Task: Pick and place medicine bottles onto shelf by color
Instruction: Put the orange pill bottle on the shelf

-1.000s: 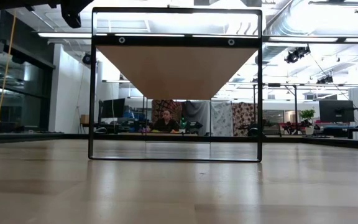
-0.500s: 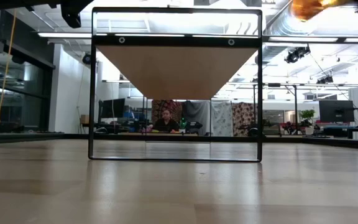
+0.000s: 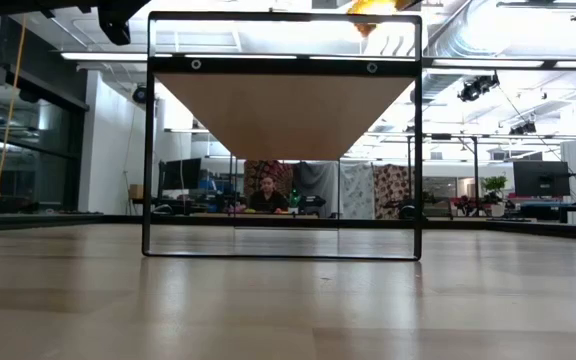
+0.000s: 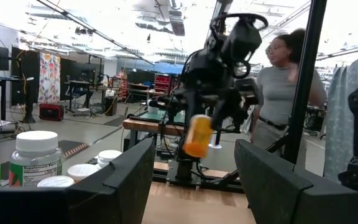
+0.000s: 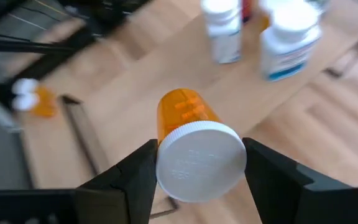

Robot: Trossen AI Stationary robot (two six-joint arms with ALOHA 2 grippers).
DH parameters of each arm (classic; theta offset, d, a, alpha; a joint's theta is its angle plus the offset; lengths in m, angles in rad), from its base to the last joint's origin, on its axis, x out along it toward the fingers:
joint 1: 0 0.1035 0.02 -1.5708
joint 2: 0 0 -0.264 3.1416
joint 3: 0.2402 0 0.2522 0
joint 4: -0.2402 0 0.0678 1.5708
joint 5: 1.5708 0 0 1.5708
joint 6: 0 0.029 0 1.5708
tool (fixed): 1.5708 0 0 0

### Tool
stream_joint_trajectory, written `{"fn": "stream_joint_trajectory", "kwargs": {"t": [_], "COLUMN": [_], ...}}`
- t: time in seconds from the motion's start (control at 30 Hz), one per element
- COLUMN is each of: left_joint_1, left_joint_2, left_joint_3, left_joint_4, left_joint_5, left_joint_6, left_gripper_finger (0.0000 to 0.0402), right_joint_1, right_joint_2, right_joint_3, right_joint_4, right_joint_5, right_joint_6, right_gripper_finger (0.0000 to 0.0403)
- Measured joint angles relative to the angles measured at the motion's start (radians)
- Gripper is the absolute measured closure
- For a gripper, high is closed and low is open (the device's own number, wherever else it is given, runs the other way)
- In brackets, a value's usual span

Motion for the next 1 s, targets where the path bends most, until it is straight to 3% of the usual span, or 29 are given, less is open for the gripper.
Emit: {"fn": "stream_joint_trajectory", "kwargs": {"t": [0.2,0.5,0.8,1.0], "left_joint_1": [0.000,0.000,0.000,0.000], "left_joint_2": [0.000,0.000,0.000,0.000], "left_joint_3": [0.000,0.000,0.000,0.000], "left_joint_4": [0.000,0.000,0.000,0.000], "left_joint_5": [0.000,0.000,0.000,0.000], "left_joint_6": [0.000,0.000,0.000,0.000], "left_gripper_finger": [0.0188,0.0188,0.0188,0.0188], "right_joint_1": [-0.102,-0.181,-0.240,-0.259], "right_joint_2": [0.203,0.442,0.531,0.534], "right_joint_3": [0.247,0.469,0.515,0.515], "right_joint_4": [-0.255,-0.396,-0.523,-0.485], "right_joint_5": [-0.001,-0.113,-0.122,-0.122], "right_joint_6": [-0.087,-0.230,-0.225,-0.227], "right_gripper_finger": [0.0199,0.0199,0.0199,0.0199]}}
